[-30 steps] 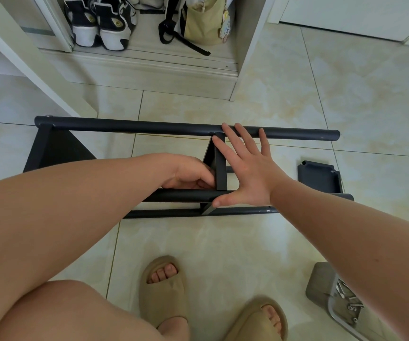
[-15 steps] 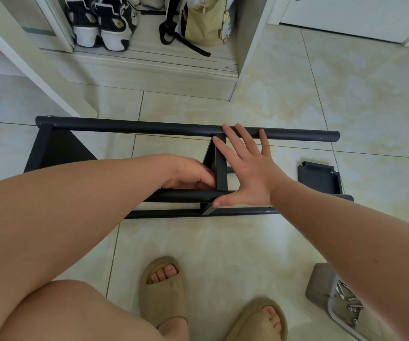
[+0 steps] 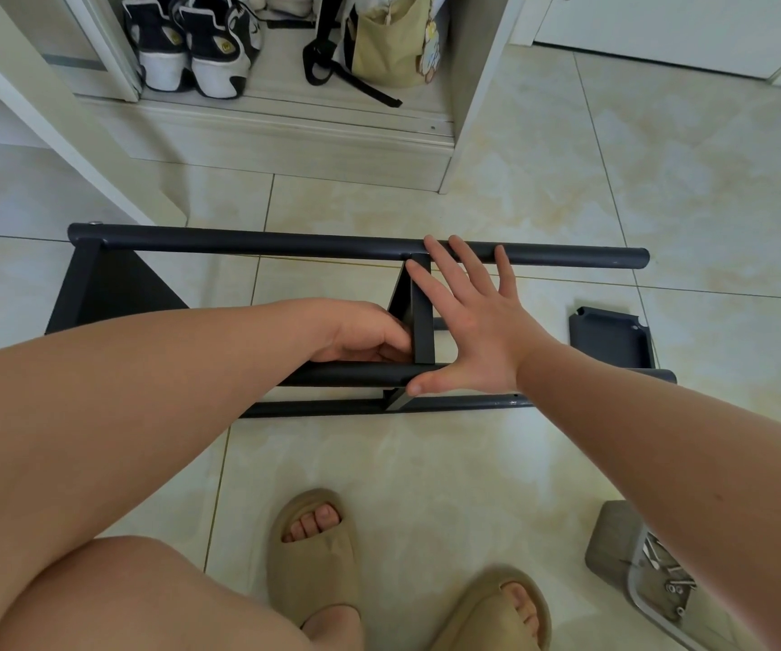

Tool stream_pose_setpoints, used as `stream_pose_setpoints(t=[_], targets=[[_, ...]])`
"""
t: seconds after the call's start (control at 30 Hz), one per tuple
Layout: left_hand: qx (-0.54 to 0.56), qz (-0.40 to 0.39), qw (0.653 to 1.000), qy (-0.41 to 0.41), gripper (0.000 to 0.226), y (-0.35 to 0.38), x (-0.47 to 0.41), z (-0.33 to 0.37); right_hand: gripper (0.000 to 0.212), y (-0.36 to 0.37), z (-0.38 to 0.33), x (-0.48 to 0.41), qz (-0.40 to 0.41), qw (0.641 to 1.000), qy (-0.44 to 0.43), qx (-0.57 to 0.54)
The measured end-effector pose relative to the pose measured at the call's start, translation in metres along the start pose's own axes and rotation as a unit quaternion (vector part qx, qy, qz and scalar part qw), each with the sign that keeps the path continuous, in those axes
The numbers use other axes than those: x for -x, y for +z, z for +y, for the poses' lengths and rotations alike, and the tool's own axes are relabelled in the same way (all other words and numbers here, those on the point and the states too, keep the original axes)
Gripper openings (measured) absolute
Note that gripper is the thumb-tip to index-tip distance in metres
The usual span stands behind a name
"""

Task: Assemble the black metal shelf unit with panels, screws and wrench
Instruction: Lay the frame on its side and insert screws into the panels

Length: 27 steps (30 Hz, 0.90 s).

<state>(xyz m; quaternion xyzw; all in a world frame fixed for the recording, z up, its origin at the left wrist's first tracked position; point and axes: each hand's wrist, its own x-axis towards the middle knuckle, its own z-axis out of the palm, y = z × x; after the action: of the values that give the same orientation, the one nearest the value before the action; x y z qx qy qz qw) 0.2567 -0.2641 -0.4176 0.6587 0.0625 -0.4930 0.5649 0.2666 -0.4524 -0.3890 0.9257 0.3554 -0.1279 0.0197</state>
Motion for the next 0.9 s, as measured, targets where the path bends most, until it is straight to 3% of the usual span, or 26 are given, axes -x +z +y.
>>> stream_pose_setpoints(t=[0.27,0.6,0.77,0.9], targets=[[-0.037,-0.009,0.999,-0.025,0.016,0.0000,0.0028,0.0020,0.137,-0.0009,-0.0005,0.0004,0.000,1.000,0.000,0.004],[-0.010,-0.048,0.999,-0.013,0.021,-0.0012,0.0065,0.0033,0.136,0.0001,-0.0001,0.0003,0.002,1.000,-0.001,0.001],[-0.019,-0.028,0.998,-0.056,0.022,-0.0031,0.0012,0.0003,0.136,0.0002,0.0001,0.0000,0.001,1.000,0.000,0.001],[-0.040,-0.020,0.998,-0.039,0.021,-0.0014,0.0032,0.0032,0.136,0.0000,-0.0004,0.0002,0.002,1.000,0.001,0.000]])
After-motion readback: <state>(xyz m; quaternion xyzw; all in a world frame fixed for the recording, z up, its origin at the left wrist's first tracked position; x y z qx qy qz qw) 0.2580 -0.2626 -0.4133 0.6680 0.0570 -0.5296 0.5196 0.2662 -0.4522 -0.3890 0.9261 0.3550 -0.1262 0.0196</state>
